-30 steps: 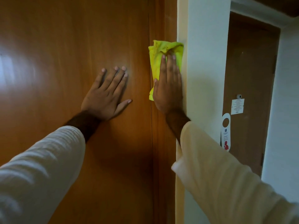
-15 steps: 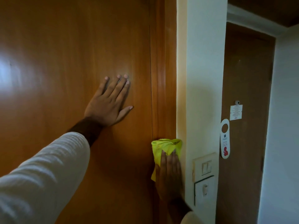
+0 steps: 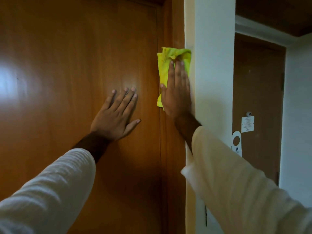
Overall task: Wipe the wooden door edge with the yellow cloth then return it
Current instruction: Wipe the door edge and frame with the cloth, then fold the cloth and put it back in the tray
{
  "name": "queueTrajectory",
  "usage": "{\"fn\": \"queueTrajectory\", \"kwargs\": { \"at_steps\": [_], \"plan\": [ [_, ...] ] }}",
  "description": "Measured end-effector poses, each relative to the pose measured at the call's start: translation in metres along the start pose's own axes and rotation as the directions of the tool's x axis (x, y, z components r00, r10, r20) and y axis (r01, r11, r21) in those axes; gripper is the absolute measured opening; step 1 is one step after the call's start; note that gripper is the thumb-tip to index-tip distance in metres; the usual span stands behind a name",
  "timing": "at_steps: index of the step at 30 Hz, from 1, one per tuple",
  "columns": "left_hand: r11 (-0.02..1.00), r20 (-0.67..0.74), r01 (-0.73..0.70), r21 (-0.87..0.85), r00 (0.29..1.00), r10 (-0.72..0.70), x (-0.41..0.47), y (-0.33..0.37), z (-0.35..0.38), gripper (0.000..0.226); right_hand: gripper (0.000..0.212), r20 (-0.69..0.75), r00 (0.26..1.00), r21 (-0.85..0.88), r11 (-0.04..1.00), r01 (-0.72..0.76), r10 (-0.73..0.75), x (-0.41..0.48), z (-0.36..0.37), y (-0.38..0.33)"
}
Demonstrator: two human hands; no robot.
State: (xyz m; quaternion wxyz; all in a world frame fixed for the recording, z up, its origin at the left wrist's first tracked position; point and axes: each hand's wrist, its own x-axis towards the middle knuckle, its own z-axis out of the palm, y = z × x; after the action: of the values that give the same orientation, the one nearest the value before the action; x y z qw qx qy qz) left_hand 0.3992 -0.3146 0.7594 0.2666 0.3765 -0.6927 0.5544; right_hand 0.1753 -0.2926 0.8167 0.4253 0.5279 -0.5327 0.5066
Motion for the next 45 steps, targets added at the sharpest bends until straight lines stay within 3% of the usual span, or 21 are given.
{"fn": "queueTrajectory", "kwargs": {
  "at_steps": [6, 14, 18, 20, 23, 27, 30, 32, 35, 38, 40, 43, 45],
  "plan": [
    [1.0, 0.007, -0.001, 0.004, 1.0, 0.001, 0.0, 0.0, 0.0, 0.089, 0.067, 0.05, 0.999, -0.017, 1.0, 0.001, -0.001, -0.063, 0.004, 0.008],
    [1.0, 0.025, 0.001, -0.007, 1.0, -0.001, -0.002, 0.0, 0.0, 0.089, 0.071, 0.201, 0.979, -0.105, 0.994, -0.025, 0.046, -0.253, 0.02, 0.025],
    [1.0, 0.049, -0.009, -0.026, 0.999, 0.011, -0.001, 0.001, -0.001, 0.093, 0.068, 0.219, 0.973, -0.159, 0.987, -0.033, 0.068, -0.259, 0.023, 0.025],
    [0.998, 0.085, -0.018, -0.059, 0.996, 0.023, -0.002, -0.003, -0.004, 0.106, 0.067, 0.233, 0.97, -0.172, 0.985, -0.028, 0.069, -0.256, 0.022, 0.024],
    [0.975, 0.123, -0.039, -0.217, 0.99, 0.067, -0.002, -0.004, -0.013, 0.121, 0.07, 0.246, 0.967, -0.18, 0.983, -0.025, 0.07, -0.257, 0.019, 0.023],
    [0.733, 0.132, -0.005, -0.68, 0.983, 0.13, -0.015, 0.043, -0.027, 0.116, 0.077, 0.278, 0.957, -0.132, 0.99, -0.042, 0.077, -0.255, 0.009, 0.021],
    [0.435, 0.22, 0.221, -0.873, 0.974, -0.054, -0.019, 0.092, -0.033, 0.108, 0.079, 0.317, 0.945, -0.095, 0.994, -0.048, 0.076, -0.254, 0.003, 0.018],
    [0.314, 0.347, 0.367, -0.876, 0.93, -0.117, -0.011, 0.111, -0.032, 0.09, 0.082, 0.332, 0.942, -0.068, 0.997, -0.037, 0.058, -0.254, -0.001, 0.018],
    [0.232, 0.457, 0.481, -0.845, 0.876, -0.152, 0.001, 0.125, -0.033, 0.043, 0.085, 0.371, 0.928, -0.007, 1.0, -0.027, 0.028, -0.25, -0.016, 0.023],
    [0.102, 0.509, 0.531, -0.841, 0.841, -0.181, 0.001, 0.131, -0.037, 0.032, 0.074, 0.389, 0.921, 0.156, 0.987, -0.035, -0.029, -0.243, -0.033, 0.026],
    [-0.053, 0.553, 0.552, -0.832, 0.817, -0.167, -0.003, 0.133, -0.04, 0.029, 0.058, 0.386, 0.922, 0.333, 0.937, -0.105, -0.034, -0.234, -0.051, 0.03],
    [-0.329, 0.602, 0.542, -0.774, 0.79, -0.115, -0.011, 0.14, -0.053, 0.02, 0.028, 0.226, 0.965, 0.511, 0.828, -0.232, 0.131, -0.221, -0.082, 0.043],
    [-0.412, 0.582, 0.497, -0.763, 0.806, -0.106, -0.014, 0.148, -0.064, 0.021, 0.035, 0.184, 0.933, 0.547, 0.756, -0.359, 0.31, -0.217, -0.101, 0.052]
  ]
}}
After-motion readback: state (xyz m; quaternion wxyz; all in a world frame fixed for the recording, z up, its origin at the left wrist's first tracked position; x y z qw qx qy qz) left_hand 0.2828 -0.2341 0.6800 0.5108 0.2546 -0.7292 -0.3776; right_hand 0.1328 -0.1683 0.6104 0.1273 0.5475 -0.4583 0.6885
